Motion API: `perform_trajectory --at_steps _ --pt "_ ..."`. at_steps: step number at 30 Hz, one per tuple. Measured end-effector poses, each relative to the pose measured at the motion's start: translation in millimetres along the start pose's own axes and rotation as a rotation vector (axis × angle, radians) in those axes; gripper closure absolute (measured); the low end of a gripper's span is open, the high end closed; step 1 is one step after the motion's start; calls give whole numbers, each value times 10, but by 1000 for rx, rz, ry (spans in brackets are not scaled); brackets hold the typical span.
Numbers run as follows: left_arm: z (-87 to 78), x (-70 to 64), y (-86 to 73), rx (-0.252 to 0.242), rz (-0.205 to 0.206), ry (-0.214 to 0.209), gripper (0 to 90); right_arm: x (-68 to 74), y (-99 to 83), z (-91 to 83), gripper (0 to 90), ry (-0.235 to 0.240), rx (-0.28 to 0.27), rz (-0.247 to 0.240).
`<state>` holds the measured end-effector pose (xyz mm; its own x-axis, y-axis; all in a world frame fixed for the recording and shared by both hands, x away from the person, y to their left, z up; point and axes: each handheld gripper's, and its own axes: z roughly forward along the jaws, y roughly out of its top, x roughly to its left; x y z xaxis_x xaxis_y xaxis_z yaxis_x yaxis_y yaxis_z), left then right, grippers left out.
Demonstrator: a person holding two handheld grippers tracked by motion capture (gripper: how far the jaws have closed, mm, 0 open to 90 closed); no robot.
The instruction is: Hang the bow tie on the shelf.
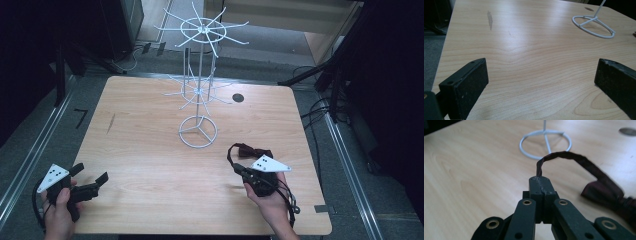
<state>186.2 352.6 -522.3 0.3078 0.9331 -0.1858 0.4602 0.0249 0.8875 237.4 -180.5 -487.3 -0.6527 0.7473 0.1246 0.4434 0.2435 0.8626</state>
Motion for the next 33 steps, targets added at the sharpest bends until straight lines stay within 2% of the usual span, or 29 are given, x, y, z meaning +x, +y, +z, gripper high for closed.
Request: perform_trajectory --at_steps 7,12,24,33 --pt "-2 -2 -1 -1 -1 -1 0 8 232 35 900 -43 -102 4" --pt "-2 0 -2 -4 -2 0 0 19 364 73 900 -67 -147 8" --pt "-6 0 -3 -5 0 4 0 -25 734 75 900 -114 -280 57" --pt "-5 3 -2 -6 -3 -1 0 -83 996 36 900 -136 -317 49"
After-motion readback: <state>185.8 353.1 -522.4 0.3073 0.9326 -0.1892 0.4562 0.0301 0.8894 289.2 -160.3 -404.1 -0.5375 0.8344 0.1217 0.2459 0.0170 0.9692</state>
